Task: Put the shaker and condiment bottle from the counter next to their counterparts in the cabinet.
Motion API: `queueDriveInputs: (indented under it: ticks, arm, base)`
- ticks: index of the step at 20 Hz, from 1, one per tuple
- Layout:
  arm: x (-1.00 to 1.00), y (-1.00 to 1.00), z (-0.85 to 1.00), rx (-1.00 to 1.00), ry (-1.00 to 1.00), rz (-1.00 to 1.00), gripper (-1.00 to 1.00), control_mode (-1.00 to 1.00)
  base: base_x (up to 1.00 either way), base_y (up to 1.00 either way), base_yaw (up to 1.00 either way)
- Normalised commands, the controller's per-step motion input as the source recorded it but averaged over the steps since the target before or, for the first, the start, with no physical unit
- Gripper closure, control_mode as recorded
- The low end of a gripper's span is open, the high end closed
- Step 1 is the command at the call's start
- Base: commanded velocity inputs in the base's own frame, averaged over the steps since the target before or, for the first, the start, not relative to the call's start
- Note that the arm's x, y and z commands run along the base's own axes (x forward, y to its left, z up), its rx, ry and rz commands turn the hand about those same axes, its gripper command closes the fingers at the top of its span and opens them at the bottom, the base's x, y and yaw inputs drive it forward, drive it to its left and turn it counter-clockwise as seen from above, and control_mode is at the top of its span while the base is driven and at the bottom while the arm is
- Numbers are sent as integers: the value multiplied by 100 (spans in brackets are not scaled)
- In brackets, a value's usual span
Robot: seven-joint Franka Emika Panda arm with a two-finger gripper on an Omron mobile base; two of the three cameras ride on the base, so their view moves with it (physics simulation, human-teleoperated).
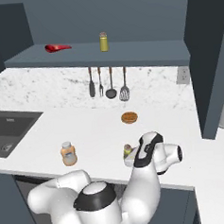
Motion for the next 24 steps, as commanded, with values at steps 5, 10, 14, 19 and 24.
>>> queueDriveInputs:
  ticks: [5, 10, 14, 19, 24]
  arm:
    - [-3, 0, 43, 4, -1, -3, 100, -100]
    - [-22, 1, 84, 0, -4, -9, 100, -100]
    - [-33, 4, 80, 0, 0, -8, 100, -100]
    - [-48, 29, 55, -4, -2, -15, 100, -100]
    - [-36, 54, 41, -6, -3, -13, 100, -100]
  base:
    - [0, 0, 0]
    - [0, 0, 0]
    - [0, 0, 0]
    - [0, 0, 0]
    - [0, 0, 0]
